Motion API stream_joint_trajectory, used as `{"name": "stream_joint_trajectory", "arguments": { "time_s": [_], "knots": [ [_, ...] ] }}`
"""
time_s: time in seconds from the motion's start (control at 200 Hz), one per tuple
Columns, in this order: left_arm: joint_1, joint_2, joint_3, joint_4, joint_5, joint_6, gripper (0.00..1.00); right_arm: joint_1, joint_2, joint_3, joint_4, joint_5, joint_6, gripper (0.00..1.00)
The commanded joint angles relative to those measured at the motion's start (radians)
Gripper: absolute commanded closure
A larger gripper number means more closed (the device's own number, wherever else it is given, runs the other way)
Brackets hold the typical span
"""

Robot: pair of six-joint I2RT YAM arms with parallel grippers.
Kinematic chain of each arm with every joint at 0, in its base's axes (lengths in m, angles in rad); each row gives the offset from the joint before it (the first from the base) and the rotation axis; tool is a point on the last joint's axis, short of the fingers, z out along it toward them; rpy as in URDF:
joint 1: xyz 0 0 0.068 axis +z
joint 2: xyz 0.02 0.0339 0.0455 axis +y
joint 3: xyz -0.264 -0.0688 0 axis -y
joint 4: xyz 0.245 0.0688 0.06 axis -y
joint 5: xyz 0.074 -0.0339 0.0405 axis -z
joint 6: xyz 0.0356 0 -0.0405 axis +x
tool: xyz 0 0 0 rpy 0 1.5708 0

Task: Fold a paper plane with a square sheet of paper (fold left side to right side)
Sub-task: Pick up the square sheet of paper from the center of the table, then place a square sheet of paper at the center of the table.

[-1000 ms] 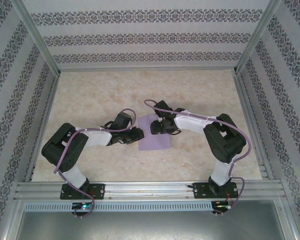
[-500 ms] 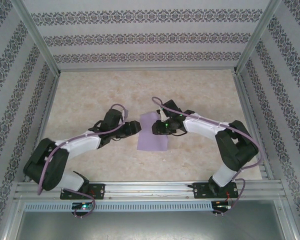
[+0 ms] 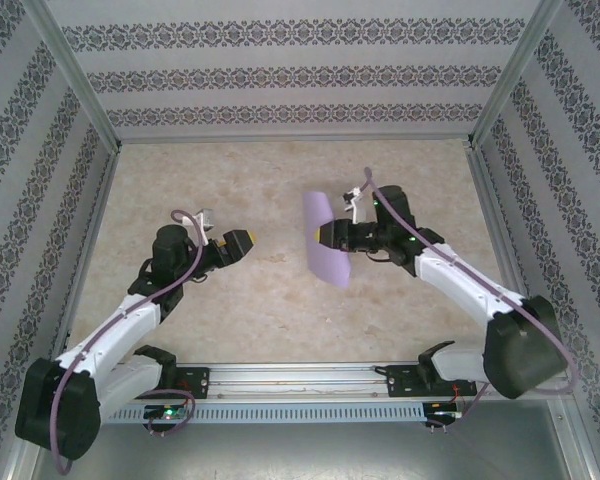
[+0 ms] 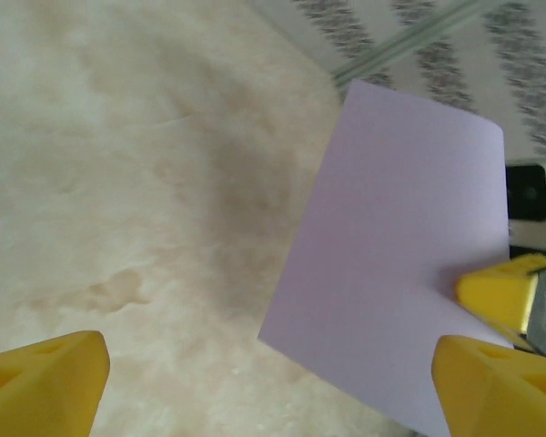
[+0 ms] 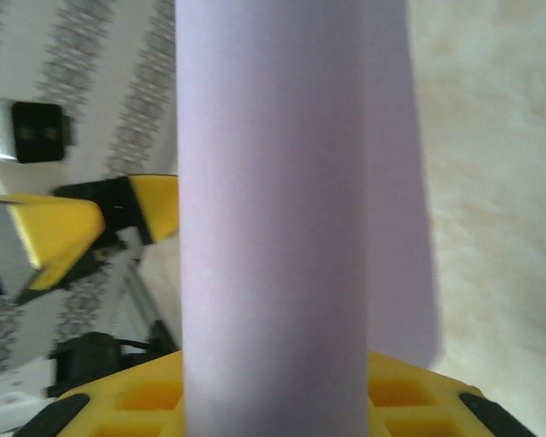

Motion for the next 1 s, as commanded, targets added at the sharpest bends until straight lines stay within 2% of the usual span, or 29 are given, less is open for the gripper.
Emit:
{"name": "stream_joint_trajectory", "arguments": {
  "time_s": [0.0,0.15,0.33,0.52,0.73,0.809,0.994],
  "knots": [
    [0.014,-0.037,0.002,0.166,0.134,0.016,0.06,-0.02,-0.074,-0.016,0.1,-0.163,0.048,0.69],
    [0.012,-0.024,0.019,0.298,0.219,-0.022,0.05,-0.019,-0.136,-0.002,0.182,-0.277,0.106,0.69],
    [0.011,0.034,0.031,0.491,0.299,-0.095,0.04,0.026,-0.172,0.011,0.306,-0.331,0.196,0.7],
    [0.001,0.091,0.064,0.568,0.346,-0.116,0.01,0.107,-0.162,0.043,0.343,-0.318,0.206,0.7],
    [-0.039,0.13,0.085,0.667,0.385,-0.147,0.02,0.135,-0.12,0.048,0.352,-0.29,0.206,0.7],
    [-0.058,0.147,0.094,0.672,0.387,-0.144,0.11,0.134,-0.104,0.043,0.349,-0.286,0.202,0.7],
    [-0.088,0.226,0.112,0.723,0.404,-0.17,0.57,0.099,-0.089,0.019,0.327,-0.286,0.184,0.7]
  ]
}}
